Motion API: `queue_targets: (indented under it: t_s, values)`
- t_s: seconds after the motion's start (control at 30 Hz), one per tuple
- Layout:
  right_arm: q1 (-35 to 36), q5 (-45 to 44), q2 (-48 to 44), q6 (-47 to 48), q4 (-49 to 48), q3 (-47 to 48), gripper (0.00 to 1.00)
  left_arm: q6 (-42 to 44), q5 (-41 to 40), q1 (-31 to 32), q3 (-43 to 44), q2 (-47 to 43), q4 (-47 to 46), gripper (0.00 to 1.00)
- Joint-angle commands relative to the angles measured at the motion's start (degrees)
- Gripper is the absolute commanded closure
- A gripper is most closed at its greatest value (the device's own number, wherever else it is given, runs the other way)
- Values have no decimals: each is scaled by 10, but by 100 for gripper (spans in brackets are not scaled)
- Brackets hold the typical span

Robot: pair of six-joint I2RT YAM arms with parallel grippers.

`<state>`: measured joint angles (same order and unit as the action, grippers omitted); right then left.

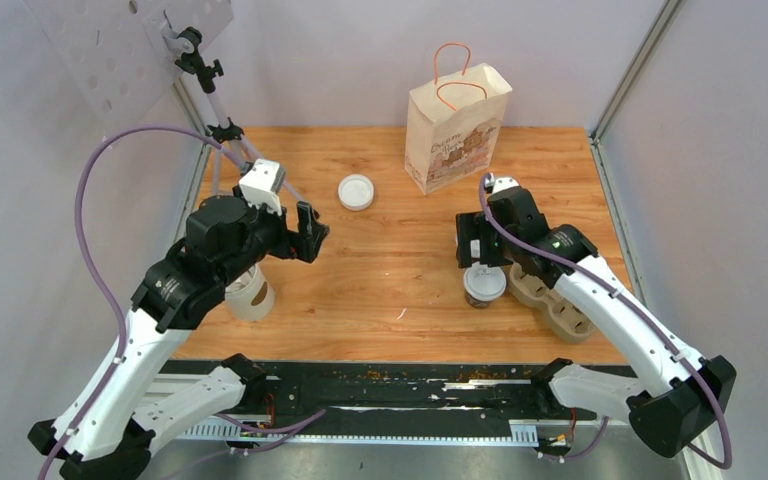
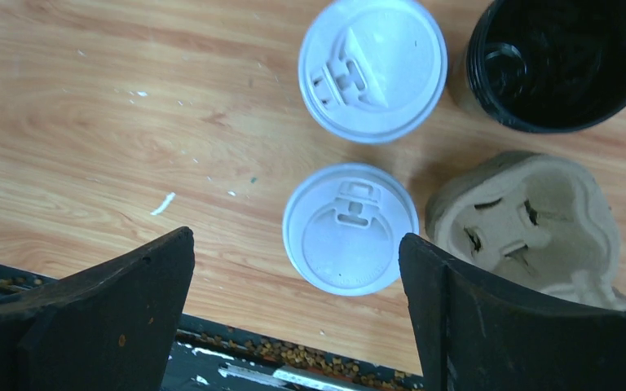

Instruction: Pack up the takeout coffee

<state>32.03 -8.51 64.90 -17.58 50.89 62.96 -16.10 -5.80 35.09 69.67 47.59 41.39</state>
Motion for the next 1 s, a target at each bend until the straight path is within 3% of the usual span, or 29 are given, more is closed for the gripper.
queue_targets:
  t_s: [0.0,0.3,0.53,0.7,0.83,0.97]
  values:
    - [-2,-4,-5,16,-46,52,5,21,6,-2,29,29,26,0]
    - [-3,-34,62,59,-93,161,4,18,51,-3,39,90,-7,0]
    - [-13,-30,159,202,-201,254,5,21,118,-3,68,136,-39,0]
    - [-20,4,233,282,-216,357,11,33,131,-2,56,127,-12,0]
    - [-36,-47,277,276,-230,417,15,39,137,-2,38,107,13,0]
    - [-81,-44,306,201,-268,444,18,27,145,-2,2,73,8,0]
